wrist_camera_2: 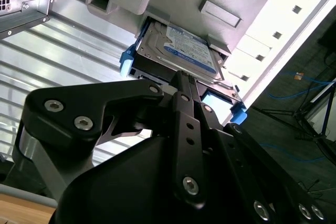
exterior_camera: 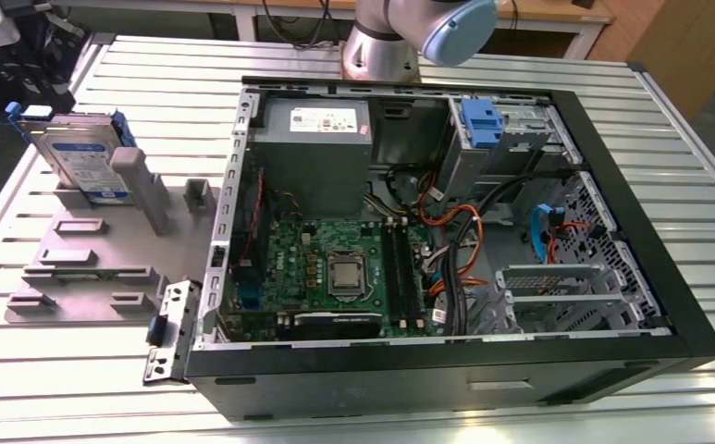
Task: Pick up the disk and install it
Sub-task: 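Pick up the disk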
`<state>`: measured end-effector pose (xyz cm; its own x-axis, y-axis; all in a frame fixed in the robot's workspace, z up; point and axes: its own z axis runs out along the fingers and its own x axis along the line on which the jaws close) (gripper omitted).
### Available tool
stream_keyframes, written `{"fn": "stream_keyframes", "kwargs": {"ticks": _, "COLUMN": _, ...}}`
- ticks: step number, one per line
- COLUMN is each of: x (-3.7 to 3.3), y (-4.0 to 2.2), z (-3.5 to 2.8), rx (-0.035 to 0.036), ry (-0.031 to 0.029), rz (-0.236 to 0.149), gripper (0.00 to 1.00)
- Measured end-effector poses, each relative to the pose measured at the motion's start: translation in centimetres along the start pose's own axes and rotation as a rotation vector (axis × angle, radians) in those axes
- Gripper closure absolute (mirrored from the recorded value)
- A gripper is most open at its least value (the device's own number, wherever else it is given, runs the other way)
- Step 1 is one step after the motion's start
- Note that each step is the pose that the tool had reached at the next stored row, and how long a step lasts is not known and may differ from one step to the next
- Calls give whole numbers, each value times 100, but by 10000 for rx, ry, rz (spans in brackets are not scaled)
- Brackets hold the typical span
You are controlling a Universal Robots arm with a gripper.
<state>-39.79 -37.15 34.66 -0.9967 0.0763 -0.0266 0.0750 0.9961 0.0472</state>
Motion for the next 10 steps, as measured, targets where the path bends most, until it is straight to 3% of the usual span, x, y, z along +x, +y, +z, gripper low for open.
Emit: {"fn": "stream_keyframes", "kwargs": {"ticks": 10, "x": -1, "y": 2, "z": -29, "rx": 0, "ry": 0, "rz": 0, "gripper": 89}}
